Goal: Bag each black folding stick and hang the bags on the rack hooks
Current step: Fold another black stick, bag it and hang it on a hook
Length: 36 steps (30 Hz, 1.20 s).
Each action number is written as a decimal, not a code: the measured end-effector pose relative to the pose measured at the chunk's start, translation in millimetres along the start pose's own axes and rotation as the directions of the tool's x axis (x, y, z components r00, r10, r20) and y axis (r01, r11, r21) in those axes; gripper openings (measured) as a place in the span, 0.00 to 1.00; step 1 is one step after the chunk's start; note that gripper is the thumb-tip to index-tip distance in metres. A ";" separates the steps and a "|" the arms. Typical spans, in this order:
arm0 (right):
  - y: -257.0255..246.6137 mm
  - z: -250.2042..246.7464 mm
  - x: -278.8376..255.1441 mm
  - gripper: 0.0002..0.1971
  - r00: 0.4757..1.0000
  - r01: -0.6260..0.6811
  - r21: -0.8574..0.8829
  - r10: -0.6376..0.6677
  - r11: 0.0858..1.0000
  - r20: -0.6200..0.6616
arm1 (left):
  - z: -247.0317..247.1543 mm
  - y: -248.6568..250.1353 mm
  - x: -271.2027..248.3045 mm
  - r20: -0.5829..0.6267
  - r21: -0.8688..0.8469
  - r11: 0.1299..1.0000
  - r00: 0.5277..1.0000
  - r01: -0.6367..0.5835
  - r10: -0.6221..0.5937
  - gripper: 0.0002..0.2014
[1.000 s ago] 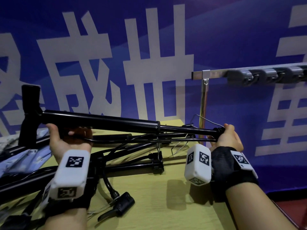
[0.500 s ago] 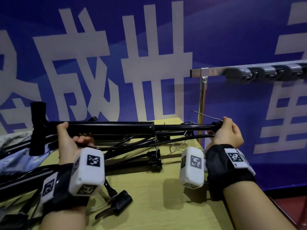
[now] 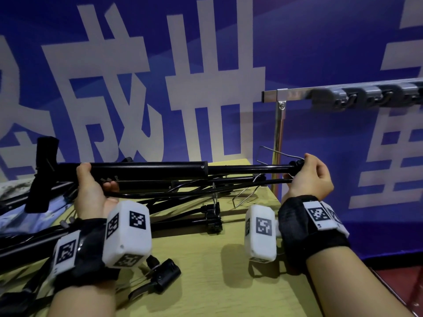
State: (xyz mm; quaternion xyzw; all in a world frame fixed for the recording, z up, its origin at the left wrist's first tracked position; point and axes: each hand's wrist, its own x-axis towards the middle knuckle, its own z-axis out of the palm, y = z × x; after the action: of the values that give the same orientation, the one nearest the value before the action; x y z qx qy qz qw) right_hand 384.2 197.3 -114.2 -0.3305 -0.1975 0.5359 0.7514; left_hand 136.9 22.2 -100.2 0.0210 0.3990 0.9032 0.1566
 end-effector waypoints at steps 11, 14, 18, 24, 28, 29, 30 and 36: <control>7.4 2.4 -6.7 0.05 0.998 0.024 -0.078 -0.020 0.997 0.053 | 14.4 -9.9 -15.0 -0.009 0.004 1.000 1.000 -0.029 0.029 0.12; 10.3 5.1 -9.5 0.08 0.997 0.049 -0.116 -0.042 0.992 0.062 | 14.3 -11.9 -14.9 0.035 0.040 0.999 0.999 0.005 -0.006 0.11; 15.0 7.3 -16.2 0.11 0.995 0.051 -0.156 -0.036 0.986 0.095 | 15.9 -13.7 -17.2 0.078 0.067 0.997 0.996 0.029 -0.034 0.11; 17.2 9.0 -24.1 0.12 0.991 0.069 -0.187 -0.045 0.980 0.127 | 21.1 -15.5 -23.5 0.094 0.084 0.995 0.993 0.060 -0.068 0.11; 18.4 9.9 -28.4 0.11 0.988 0.061 -0.193 -0.032 0.979 0.152 | 24.4 -16.9 -27.0 0.106 0.091 0.994 0.992 0.063 -0.072 0.11; 18.7 9.7 -29.1 0.11 0.986 0.061 -0.196 -0.029 0.979 0.162 | 25.0 -17.3 -28.1 0.111 0.093 0.994 0.991 0.064 -0.074 0.11; 19.4 9.5 -29.7 0.11 0.985 0.060 -0.203 -0.025 0.977 0.172 | 25.5 -17.7 -29.1 0.115 0.096 0.993 0.990 0.066 -0.077 0.11; 19.3 8.9 -35.5 0.12 0.978 0.081 -0.236 -0.031 0.968 0.207 | 29.1 -20.0 -32.6 0.128 0.098 0.992 0.988 0.077 -0.089 0.11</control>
State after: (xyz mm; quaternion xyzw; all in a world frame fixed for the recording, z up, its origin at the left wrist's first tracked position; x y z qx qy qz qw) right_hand 353.0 170.6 -119.5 -0.3584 -0.3460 0.5167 0.6963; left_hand 177.9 45.8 -92.1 0.0712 0.4300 0.8730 0.2190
